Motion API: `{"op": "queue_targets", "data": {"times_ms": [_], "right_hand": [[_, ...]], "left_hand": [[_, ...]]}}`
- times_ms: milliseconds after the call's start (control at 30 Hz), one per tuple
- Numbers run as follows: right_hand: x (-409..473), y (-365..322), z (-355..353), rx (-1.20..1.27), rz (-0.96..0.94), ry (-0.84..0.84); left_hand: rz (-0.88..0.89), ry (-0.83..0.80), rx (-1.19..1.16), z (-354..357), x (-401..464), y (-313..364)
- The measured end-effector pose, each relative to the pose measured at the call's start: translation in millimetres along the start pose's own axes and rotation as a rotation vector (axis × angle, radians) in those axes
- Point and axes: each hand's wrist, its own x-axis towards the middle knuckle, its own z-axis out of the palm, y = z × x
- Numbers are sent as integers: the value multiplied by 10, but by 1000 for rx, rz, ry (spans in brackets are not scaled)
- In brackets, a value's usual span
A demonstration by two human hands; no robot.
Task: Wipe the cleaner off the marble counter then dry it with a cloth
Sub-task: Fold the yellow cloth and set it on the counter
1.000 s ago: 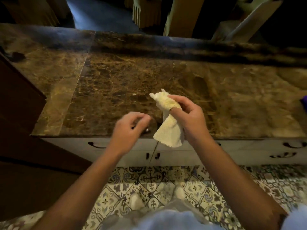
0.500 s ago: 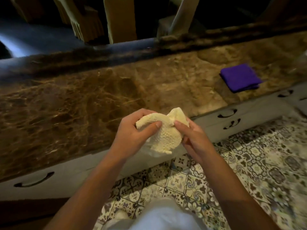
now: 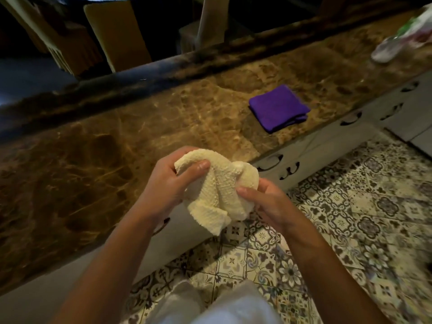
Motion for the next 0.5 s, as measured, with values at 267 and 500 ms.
{"op": "queue_targets", "data": {"times_ms": [267, 500], "right_hand": [[495, -325, -319, -175, -128, 213], [1127, -593, -507, -414, -139, 326]], "left_hand": [[-100, -47, 289, -314, 697, -404], [-157, -9, 377, -390, 1313, -780]]}}
